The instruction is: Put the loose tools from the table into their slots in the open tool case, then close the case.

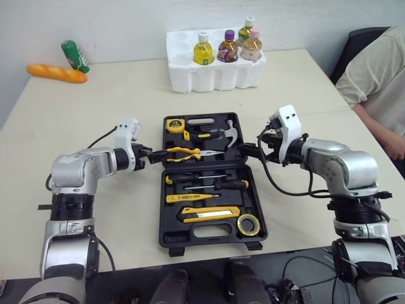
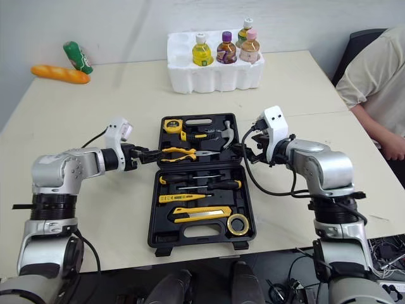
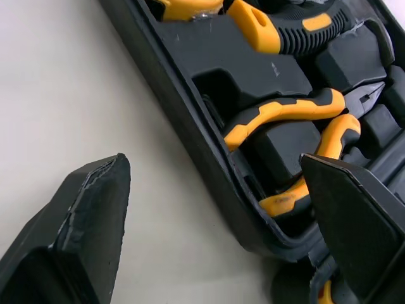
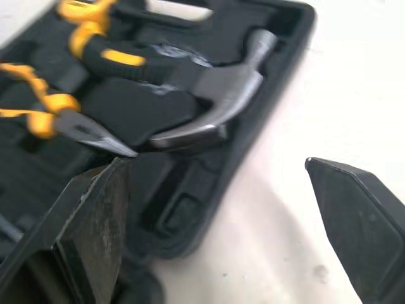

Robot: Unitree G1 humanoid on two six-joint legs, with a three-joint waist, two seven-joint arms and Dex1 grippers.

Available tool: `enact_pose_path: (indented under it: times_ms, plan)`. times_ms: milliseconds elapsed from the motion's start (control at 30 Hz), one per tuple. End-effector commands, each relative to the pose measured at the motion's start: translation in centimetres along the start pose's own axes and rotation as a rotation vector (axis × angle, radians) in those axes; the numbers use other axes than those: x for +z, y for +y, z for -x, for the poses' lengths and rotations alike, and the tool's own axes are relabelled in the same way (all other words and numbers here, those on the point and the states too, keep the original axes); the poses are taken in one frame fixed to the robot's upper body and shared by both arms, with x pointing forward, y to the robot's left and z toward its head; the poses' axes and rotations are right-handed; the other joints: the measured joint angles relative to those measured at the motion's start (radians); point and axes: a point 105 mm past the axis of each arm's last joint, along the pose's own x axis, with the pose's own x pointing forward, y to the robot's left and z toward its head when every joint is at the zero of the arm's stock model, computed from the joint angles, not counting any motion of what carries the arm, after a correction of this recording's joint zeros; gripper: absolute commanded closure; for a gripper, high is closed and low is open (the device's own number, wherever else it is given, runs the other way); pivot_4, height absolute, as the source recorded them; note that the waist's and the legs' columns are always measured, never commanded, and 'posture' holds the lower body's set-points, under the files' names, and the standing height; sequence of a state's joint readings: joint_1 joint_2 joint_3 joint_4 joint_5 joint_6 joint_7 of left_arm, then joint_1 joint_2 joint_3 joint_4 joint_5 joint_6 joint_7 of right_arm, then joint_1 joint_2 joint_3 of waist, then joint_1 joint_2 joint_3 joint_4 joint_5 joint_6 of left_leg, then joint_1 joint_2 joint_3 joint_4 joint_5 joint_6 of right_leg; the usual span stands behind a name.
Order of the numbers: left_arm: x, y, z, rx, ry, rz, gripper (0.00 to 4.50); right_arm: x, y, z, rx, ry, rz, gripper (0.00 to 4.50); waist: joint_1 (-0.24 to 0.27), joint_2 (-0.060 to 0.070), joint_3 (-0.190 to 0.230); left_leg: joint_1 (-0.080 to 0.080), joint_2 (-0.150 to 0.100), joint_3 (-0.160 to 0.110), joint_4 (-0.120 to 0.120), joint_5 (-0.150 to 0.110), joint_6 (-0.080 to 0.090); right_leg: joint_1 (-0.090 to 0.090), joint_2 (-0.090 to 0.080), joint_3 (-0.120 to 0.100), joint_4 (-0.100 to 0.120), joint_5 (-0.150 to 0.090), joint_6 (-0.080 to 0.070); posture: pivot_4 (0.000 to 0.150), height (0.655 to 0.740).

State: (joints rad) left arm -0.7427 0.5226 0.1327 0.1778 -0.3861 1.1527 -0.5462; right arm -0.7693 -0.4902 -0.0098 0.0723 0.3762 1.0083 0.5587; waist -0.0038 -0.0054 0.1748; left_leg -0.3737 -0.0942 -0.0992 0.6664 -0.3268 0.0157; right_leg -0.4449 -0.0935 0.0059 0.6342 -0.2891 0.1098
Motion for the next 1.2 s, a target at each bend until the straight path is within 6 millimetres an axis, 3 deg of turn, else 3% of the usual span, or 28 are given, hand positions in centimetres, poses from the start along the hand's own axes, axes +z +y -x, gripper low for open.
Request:
enact_pose_path:
  times_ms: [33,200,500,567,667,833,933,1200]
  plan:
    - [0.5,0.1,-0.2,0.024,0.006,-0.03,0.03,1.1,-0.3,-0.5,-0.038,-0.023,0.009,0.0,-0.003,0.0,0.0,0.0,0.0,0.0,0.0,0.0,0.0,0.0,0.0,0.0,0.0,0.0,0.0,0.15,0.7374]
    - [0.6,0.1,-0.7,0.034,-0.005,-0.018,0.03,0.0,-0.5,-1.7,-0.08,0.034,-0.019,0.0,-0.004,0.0,0.0,0.0,0.0,0.0,0.0,0.0,0.0,-0.001,0.0,0.0,0.001,0.0,0.0,0.15,0.7374]
    - [-0.9,0.3,-1.2,0.039,0.035,-0.044,0.03,-1.0,-0.6,-2.5,-0.116,0.083,-0.018,0.0,-0.004,0.0,0.0,0.001,-0.001,0.0,0.001,0.0,0.0,-0.001,0.0,0.0,0.002,0.0,0.0,0.15,0.7374]
    - [-1.1,0.2,-1.3,0.037,0.041,-0.043,0.61,-1.1,-0.5,-2.6,-0.111,0.086,-0.008,0.0,-0.004,0.0,-0.001,0.001,-0.001,0.0,0.001,0.0,0.0,-0.001,0.0,0.0,0.002,0.0,0.0,0.15,0.7374]
    - [-1.8,0.4,-1.6,0.048,0.076,-0.061,1.76,-1.3,-0.4,-2.5,-0.109,0.096,-0.019,0.8,-0.004,0.0,-0.001,0.001,-0.001,0.0,0.001,0.0,0.0,0.0,0.0,0.0,0.002,0.0,0.0,0.15,0.7374]
    - [-2.5,-0.8,-2.4,0.0,0.081,-0.055,3.81,-2.4,0.3,-2.9,-0.087,0.126,-0.038,3.26,0.003,-0.001,-0.004,0.003,-0.001,0.0,0.001,0.0,-0.001,0.001,0.0,0.0,0.003,0.0,0.0,0.15,0.7374]
    - [-3.1,-1.4,-2.5,-0.025,0.094,-0.061,4.04,-3.1,0.7,-3.1,-0.086,0.135,-0.057,4.43,0.001,-0.001,-0.015,0.004,-0.001,0.0,0.001,0.0,-0.001,0.002,-0.001,0.0,0.003,0.0,0.0,0.15,0.7374]
    - [-3.9,-2.0,-2.5,-0.041,0.102,-0.039,4.11,-3.9,0.5,-3.2,-0.109,0.14,-0.07,4.5,0.002,-0.001,-0.028,0.005,-0.001,-0.001,-0.001,0.0,0.0,0.002,-0.001,0.001,0.003,0.0,0.0,0.15,0.7374]
